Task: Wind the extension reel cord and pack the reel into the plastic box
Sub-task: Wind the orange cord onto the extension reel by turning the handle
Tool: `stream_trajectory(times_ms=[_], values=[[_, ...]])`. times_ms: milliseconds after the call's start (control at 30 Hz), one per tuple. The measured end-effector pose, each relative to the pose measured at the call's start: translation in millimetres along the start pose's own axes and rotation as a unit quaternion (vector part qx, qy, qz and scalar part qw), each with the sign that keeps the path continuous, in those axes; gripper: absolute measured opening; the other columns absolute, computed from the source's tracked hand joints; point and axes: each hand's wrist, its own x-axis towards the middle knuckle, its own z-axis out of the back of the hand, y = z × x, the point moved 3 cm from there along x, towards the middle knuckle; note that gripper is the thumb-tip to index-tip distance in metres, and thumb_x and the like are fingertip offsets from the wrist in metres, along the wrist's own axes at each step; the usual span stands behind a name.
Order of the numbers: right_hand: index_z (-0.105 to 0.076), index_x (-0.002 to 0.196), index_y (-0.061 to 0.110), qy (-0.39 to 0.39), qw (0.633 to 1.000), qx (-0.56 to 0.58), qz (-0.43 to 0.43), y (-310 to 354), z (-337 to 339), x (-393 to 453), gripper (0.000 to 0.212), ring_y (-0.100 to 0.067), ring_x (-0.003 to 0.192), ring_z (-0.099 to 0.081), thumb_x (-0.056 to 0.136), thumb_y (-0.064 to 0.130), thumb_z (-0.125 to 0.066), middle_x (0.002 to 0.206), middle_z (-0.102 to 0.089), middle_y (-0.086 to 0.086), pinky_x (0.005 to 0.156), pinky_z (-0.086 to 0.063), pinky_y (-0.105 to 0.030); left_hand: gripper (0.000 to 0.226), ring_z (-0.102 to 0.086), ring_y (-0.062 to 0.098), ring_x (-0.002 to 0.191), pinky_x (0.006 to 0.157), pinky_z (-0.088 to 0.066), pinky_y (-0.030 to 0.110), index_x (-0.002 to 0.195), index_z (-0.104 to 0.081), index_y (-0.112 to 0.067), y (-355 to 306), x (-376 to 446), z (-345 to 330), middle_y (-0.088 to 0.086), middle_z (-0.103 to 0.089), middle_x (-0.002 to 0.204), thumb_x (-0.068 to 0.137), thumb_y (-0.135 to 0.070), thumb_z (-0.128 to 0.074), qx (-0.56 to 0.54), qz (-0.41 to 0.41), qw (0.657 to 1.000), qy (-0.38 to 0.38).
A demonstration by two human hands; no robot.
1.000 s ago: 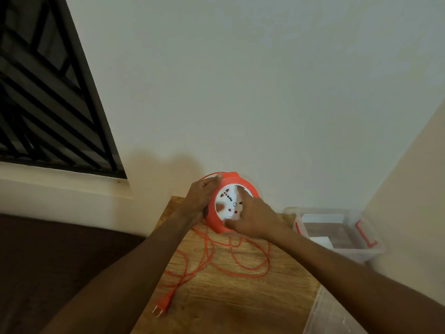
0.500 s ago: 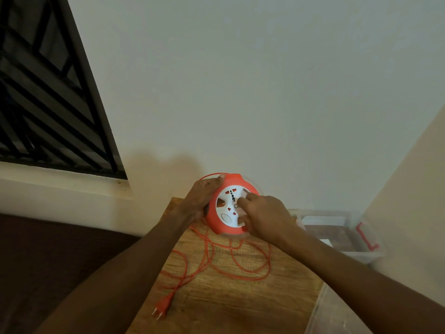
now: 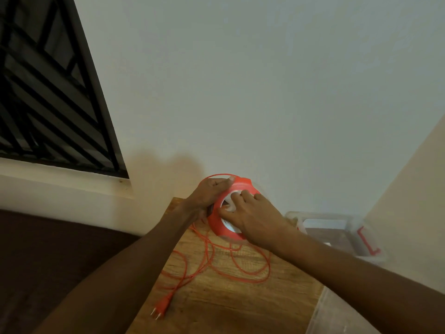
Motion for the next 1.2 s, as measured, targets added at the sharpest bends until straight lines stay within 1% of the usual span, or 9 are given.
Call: stream_trajectory(times_ms=[367, 500, 600, 667, 733, 867, 967, 1100, 1200], values=[[-0.022, 0.151, 0.023, 0.027, 0.995, -0.025, -0.095, -14, -6, 9, 0.07, -0.042, 0.112, -0.053, 0.094, 0.03, -0.061, 0.13, -0.052, -0.026, 0.086, -0.052, -0.048, 0.036, -0.076, 0.038, 0.104, 0.092, -0.062, 0.054, 0.109, -0.079, -0.022, -5, 14, 8, 0.014, -0.079, 0.115, 0.092, -0.051, -0.068, -0.034, 0.005, 0.999, -0.025], [-0.032, 0.149, 0.024, 0.009, 0.981, 0.067, -0.182, -20, -9, 15, 0.07, -0.032, 0.105, -0.066, 0.089, 0.045, -0.062, 0.128, -0.064, -0.012, 0.083, -0.055, -0.04, 0.035, -0.079, 0.031, 0.094, 0.085, -0.065, 0.046, 0.099, -0.082, -0.02, -7, 18, 5, 0.011, -0.082, 0.105, 0.099, -0.049, -0.064, 0.016, -0.018, 0.998, -0.058], [-0.048, 0.139, 0.025, -0.046, 0.905, 0.255, -0.336, -33, -14, 15, 0.061, -0.025, 0.1, -0.067, 0.086, 0.055, -0.056, 0.119, -0.069, -0.001, 0.073, -0.049, -0.031, 0.045, -0.078, 0.028, 0.08, 0.072, -0.066, 0.037, 0.094, -0.078, -0.004, -4, 18, 0, 0.014, -0.081, 0.094, 0.098, -0.047, -0.065, -0.004, -0.032, 0.994, -0.105], [-0.048, 0.14, 0.022, -0.04, 0.824, 0.402, -0.397, -34, -21, 14, 0.063, -0.026, 0.112, -0.062, 0.086, 0.052, -0.059, 0.13, -0.064, -0.003, 0.086, -0.049, -0.034, 0.042, -0.078, 0.028, 0.08, 0.071, -0.065, 0.039, 0.088, -0.08, -0.007, -2, 18, 0, 0.015, -0.082, 0.093, 0.098, -0.045, -0.067, -0.01, -0.035, 0.992, -0.124], [-0.035, 0.149, 0.02, -0.012, 0.787, 0.472, -0.397, -25, -27, 13, 0.075, -0.028, 0.122, -0.057, 0.085, 0.046, -0.064, 0.141, -0.056, -0.005, 0.096, -0.048, -0.039, 0.044, -0.076, 0.031, 0.081, 0.075, -0.065, 0.043, 0.083, -0.079, -0.007, -1, 18, 3, 0.021, -0.08, 0.093, 0.096, -0.048, -0.067, 0.004, -0.035, 0.992, -0.123], [-0.036, 0.145, 0.025, -0.046, 0.907, 0.288, -0.303, -19, -23, 2, 0.066, -0.029, 0.098, -0.067, 0.085, 0.043, -0.057, 0.114, -0.07, -0.004, 0.078, -0.057, -0.04, 0.042, -0.076, 0.028, 0.077, 0.07, -0.063, 0.038, 0.083, -0.081, -0.011, -2, 18, 9, 0.013, -0.081, 0.089, 0.098, -0.047, -0.066, -0.007, -0.017, 0.992, -0.128], [-0.056, 0.13, 0.026, -0.093, 0.978, 0.139, -0.128, -25, -9, -2, 0.048, -0.031, 0.088, -0.068, 0.083, 0.024, -0.067, 0.12, -0.064, -0.011, 0.058, -0.056, -0.038, 0.036, -0.08, 0.029, 0.082, 0.069, -0.064, 0.037, 0.089, -0.084, -0.02, -6, 17, 8, 0.012, -0.083, 0.096, 0.1, -0.046, -0.063, -0.004, -0.018, 0.995, -0.095], [-0.05, 0.136, 0.033, -0.021, 0.997, 0.055, -0.039, -34, -4, -7, 0.055, -0.038, 0.096, -0.064, 0.086, 0.019, -0.068, 0.141, -0.047, -0.02, 0.058, -0.053, -0.037, 0.033, -0.08, 0.03, 0.087, 0.07, -0.065, 0.038, 0.093, -0.084, -0.025, -10, 17, 5, 0.01, -0.083, 0.101, 0.1, -0.048, -0.062, -0.004, -0.017, 0.997, -0.076], [-0.021, 0.152, 0.041, 0.021, 0.998, 0.009, -0.066, -34, -4, -1, 0.07, -0.041, 0.105, -0.06, 0.095, 0.03, -0.058, 0.143, -0.04, -0.027, 0.069, -0.054, -0.04, 0.032, -0.08, 0.032, 0.089, 0.072, -0.066, 0.041, 0.095, -0.084, -0.023, -9, 17, 2, 0.011, -0.083, 0.102, 0.1, -0.047, -0.062, -0.019, -0.012, 0.997, -0.075]])
